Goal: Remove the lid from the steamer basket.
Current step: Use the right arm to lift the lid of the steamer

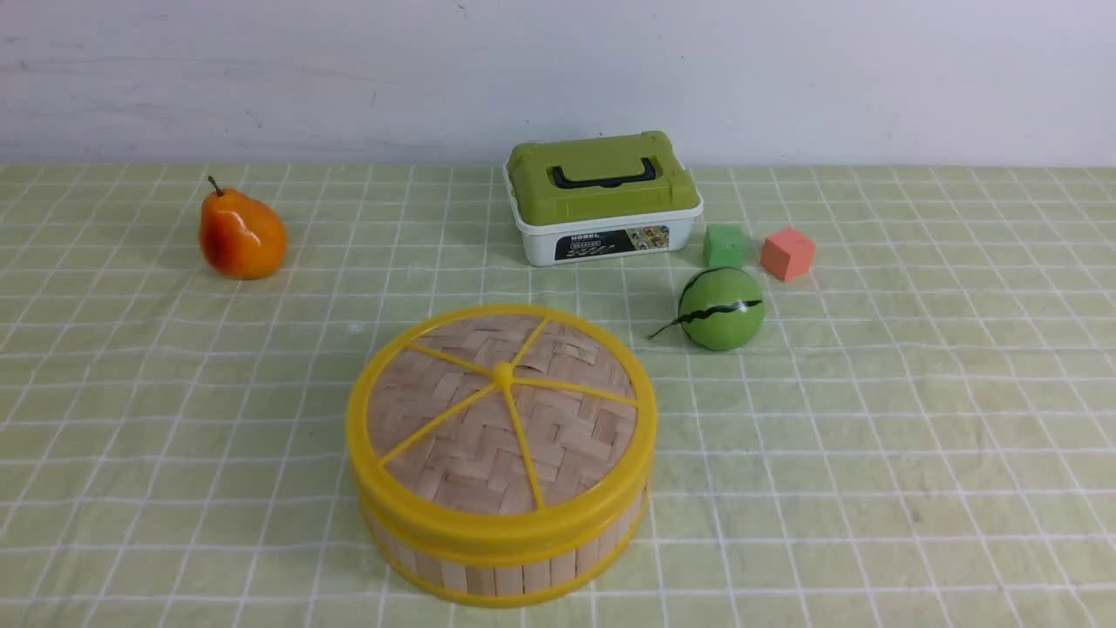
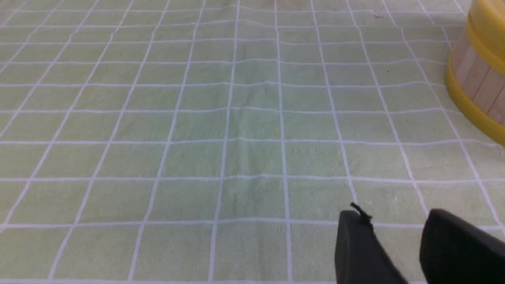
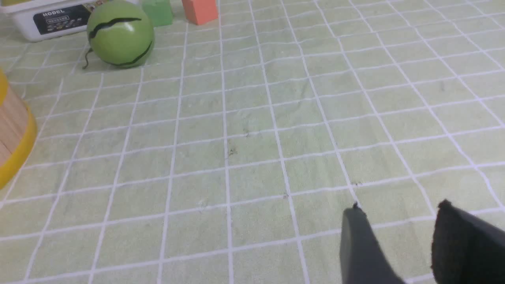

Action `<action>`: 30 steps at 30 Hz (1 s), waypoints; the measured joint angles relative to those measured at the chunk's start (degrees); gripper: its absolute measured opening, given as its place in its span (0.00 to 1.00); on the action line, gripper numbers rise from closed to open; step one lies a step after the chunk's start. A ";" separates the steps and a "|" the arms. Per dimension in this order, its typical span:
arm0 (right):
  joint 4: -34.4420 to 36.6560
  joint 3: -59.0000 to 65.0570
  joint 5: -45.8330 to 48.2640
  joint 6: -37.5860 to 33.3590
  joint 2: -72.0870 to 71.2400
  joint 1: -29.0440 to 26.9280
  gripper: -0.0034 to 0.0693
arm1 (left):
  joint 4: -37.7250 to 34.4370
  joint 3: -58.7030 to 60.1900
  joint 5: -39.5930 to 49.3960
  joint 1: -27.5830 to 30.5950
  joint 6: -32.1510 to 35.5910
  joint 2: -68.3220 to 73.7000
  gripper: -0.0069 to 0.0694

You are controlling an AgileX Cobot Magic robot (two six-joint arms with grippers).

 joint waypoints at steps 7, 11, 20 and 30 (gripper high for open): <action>0.00 0.00 0.00 0.00 0.00 0.00 0.38 | 0.00 0.00 0.00 0.00 0.00 0.00 0.40; 0.00 0.00 0.00 0.00 0.00 0.00 0.38 | 0.00 0.00 0.00 0.00 0.00 0.00 0.40; 0.00 0.00 0.00 0.00 0.00 0.00 0.38 | 0.00 0.00 0.00 0.00 0.00 0.00 0.40; -2.30 0.00 -0.05 0.00 0.00 0.00 0.38 | 0.00 0.00 0.00 0.00 0.00 0.00 0.40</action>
